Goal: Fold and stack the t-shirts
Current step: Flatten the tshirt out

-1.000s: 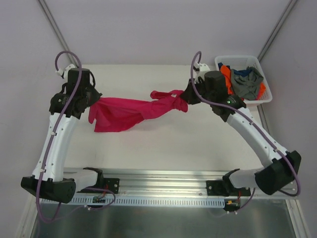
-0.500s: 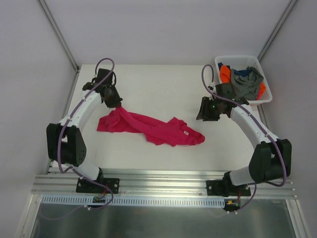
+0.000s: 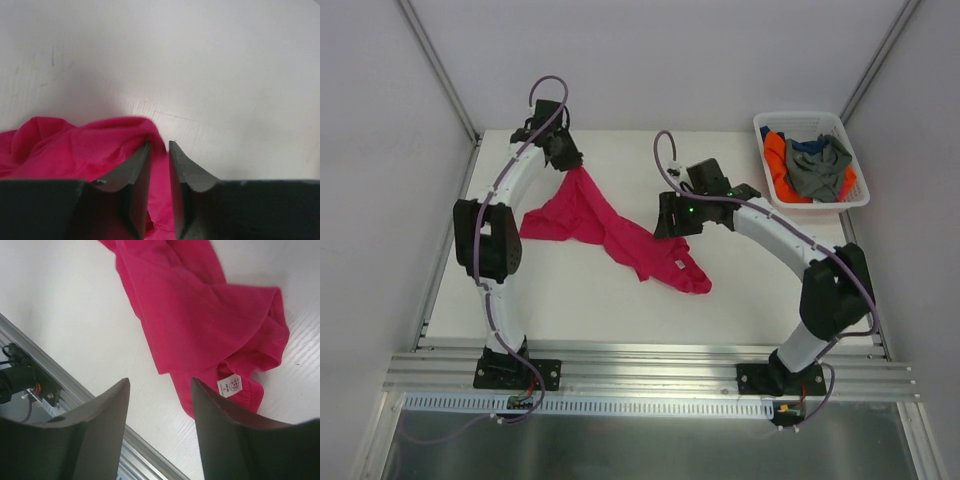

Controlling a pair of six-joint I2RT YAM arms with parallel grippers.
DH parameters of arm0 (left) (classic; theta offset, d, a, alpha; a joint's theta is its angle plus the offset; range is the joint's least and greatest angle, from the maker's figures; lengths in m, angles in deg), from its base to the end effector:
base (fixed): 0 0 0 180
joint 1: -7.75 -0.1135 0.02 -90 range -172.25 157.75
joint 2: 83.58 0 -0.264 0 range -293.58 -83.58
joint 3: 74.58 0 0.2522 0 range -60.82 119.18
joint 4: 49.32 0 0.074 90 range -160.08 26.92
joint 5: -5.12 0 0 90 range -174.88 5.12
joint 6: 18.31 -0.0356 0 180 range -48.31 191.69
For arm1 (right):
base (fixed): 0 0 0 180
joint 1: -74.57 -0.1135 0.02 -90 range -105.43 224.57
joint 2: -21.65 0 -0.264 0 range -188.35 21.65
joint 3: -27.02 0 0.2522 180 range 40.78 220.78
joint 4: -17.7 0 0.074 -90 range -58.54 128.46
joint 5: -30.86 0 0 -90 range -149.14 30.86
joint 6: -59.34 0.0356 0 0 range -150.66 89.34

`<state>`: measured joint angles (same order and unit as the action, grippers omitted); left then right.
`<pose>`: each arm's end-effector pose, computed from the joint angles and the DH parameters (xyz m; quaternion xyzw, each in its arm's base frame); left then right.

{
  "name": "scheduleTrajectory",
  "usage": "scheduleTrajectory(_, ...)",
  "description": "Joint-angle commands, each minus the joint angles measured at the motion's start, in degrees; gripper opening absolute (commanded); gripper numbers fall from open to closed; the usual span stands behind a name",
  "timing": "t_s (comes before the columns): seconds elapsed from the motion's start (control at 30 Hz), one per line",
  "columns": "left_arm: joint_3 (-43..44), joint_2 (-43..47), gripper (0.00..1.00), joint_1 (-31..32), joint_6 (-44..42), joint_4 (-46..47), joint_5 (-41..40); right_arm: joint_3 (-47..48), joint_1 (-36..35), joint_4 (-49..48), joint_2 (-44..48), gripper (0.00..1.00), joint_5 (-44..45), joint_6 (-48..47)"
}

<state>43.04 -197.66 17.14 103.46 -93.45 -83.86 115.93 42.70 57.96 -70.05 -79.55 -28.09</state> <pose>0.4564 -0.0761 0.2988 -0.1726 0.8919 -0.1545 0.3884 0.2976 0.1997 0.2918 -0.2966 0.8555 0.2713 0.3264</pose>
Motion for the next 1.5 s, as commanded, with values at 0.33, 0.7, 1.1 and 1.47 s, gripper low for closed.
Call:
scheduleTrajectory(0.33,-20.66,15.25,0.87,-2.09,-0.75,0.14,-0.67,4.82,-2.4,1.62,-4.27,0.67,3.62,2.44)
scheduleTrajectory(0.7,-35.57,22.61,0.75,-4.72,5.5,3.99,-7.34,6.5,-2.49,1.54,-6.39,0.66,1.07,3.23)
scheduleTrajectory(1.1,-23.52,9.77,0.52,-7.54,10.5,7.25,-6.11,3.86,-2.49,1.97,-4.19,0.66,3.62,2.79)
scheduleTrajectory(1.47,-25.8,9.75,0.48,-7.45,13.76,8.13,-5.41,3.07,-2.31,3.12,-3.13,0.66,5.55,2.18)
